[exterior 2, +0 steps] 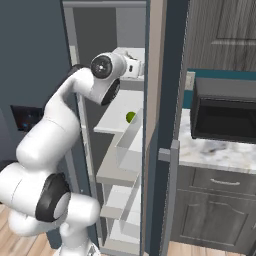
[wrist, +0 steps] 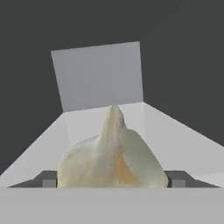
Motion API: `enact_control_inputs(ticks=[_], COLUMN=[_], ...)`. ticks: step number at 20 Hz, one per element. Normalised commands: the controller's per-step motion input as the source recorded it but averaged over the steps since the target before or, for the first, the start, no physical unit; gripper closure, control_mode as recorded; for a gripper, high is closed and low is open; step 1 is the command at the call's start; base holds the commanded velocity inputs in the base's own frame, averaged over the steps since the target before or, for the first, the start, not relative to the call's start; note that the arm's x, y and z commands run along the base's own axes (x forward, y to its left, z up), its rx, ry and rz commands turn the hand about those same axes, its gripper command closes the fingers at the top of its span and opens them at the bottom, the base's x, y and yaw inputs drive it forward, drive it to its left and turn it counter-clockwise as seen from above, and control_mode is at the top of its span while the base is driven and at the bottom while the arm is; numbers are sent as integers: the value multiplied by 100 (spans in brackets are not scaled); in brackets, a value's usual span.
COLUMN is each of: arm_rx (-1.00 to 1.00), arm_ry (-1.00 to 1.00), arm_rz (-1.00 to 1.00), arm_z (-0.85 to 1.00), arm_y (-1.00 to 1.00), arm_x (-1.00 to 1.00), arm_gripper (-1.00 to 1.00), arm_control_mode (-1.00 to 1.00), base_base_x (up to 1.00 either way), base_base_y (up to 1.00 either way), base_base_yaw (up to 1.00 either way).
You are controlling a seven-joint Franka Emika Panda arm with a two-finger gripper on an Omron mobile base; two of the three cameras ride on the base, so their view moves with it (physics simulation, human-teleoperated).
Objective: Grab the garlic and lime from the fridge, place them in the blender, close the lid, and turn on the blender to create a marinade.
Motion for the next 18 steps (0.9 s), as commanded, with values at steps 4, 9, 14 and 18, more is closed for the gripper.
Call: enact_control_inputs(ticks=[4,9,14,18], arm_rx=[-2,-5,-5,-4], arm_ry=[-16,7,51,68], arm_rz=[0,1,4,3], arm_z=[61,61,13,-30], arm_y=[24,24,40,44], arm_x=[-100,-100,-100,-100], arm_gripper=[100,100,100,100], arm_control_mode=[-100,-100,-100,-100], base_base_x=[0,0,0,0], base_base_y=[0,0,0,0], base_base_yaw=[0,0,0,0])
